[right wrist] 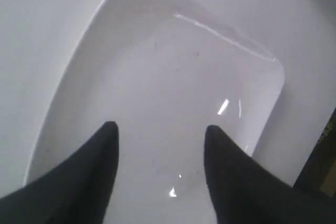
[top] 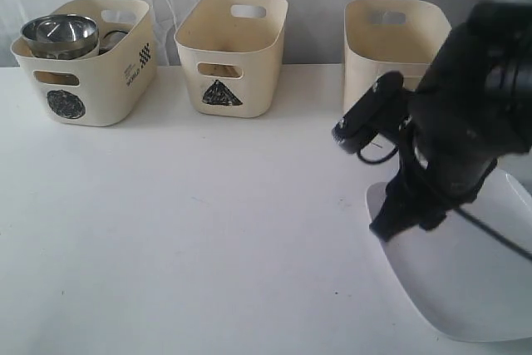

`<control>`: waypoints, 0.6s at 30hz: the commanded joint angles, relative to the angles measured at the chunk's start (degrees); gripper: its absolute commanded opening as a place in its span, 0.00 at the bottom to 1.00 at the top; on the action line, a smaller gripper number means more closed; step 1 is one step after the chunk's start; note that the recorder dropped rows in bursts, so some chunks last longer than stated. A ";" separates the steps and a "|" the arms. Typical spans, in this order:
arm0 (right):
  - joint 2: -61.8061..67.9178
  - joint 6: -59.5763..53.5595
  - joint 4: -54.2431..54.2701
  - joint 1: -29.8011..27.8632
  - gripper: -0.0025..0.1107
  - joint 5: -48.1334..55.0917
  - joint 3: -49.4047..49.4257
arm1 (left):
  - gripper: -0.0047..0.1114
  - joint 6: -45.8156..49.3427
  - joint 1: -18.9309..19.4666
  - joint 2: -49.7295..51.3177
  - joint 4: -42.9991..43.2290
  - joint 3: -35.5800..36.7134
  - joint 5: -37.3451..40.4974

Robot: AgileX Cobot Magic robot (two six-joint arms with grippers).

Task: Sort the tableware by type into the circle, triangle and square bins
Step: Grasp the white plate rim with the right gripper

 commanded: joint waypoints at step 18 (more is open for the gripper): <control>11.74 13.72 -2.61 9.77 0.50 -4.56 6.80 | 0.04 -0.07 -0.33 -0.21 -0.31 0.24 0.11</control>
